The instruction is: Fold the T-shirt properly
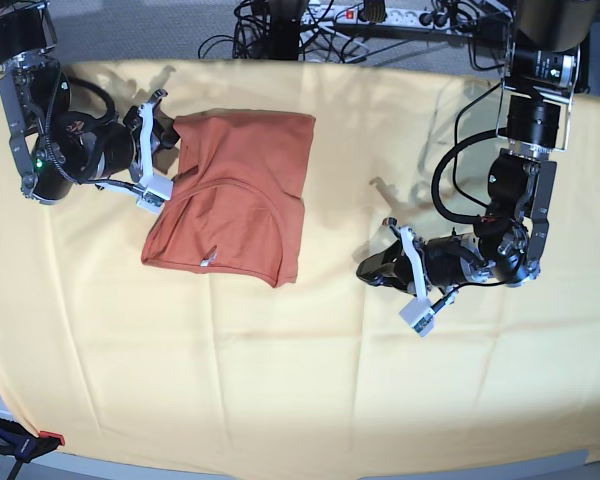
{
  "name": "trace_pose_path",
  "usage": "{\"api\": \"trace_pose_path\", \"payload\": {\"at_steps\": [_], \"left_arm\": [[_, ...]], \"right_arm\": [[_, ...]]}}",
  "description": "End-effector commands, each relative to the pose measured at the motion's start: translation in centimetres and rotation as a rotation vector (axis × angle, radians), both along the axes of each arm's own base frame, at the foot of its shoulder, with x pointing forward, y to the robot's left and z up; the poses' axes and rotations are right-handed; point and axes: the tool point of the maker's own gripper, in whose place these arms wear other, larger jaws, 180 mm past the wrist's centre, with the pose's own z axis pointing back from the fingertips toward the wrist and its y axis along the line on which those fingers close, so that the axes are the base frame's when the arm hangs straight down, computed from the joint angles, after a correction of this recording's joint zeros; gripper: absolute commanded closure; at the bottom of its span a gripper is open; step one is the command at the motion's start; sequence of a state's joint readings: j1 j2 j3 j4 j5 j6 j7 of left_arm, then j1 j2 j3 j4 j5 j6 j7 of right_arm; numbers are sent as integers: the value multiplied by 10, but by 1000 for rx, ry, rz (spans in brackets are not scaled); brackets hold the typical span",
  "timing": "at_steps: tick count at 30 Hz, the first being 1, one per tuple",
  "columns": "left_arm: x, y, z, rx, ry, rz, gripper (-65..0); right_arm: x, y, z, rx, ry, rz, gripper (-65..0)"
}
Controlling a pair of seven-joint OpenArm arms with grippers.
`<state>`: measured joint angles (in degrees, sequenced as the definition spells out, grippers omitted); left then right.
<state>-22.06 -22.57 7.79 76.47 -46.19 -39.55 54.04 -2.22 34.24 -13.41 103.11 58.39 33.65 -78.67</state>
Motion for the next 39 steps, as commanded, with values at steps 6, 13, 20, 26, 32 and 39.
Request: {"api": "trace_pose_path", "payload": {"at_steps": [6, 13, 20, 26, 32, 39], "left_arm": [[6, 6, 24, -58, -32, -2, 0], [-19, 4, 16, -55, 108, -81, 0], [-34, 8, 21, 21, 79, -134, 0], [-73, 8, 31, 36, 60, -223, 0], [-132, 17, 26, 52, 120, -298, 0], [-183, 39, 60, -3, 111, -281, 0]], "right_arm": [[64, -31, 27, -85, -251, -155, 0], [116, -40, 111, 193, -487, -271, 0], [122, -39, 165, 346, -578, -192, 0], [98, -39, 154, 341, -391, -171, 0], [84, -76, 163, 362, -436, -291, 0], [29, -101, 154, 240, -427, -353, 0]]}}
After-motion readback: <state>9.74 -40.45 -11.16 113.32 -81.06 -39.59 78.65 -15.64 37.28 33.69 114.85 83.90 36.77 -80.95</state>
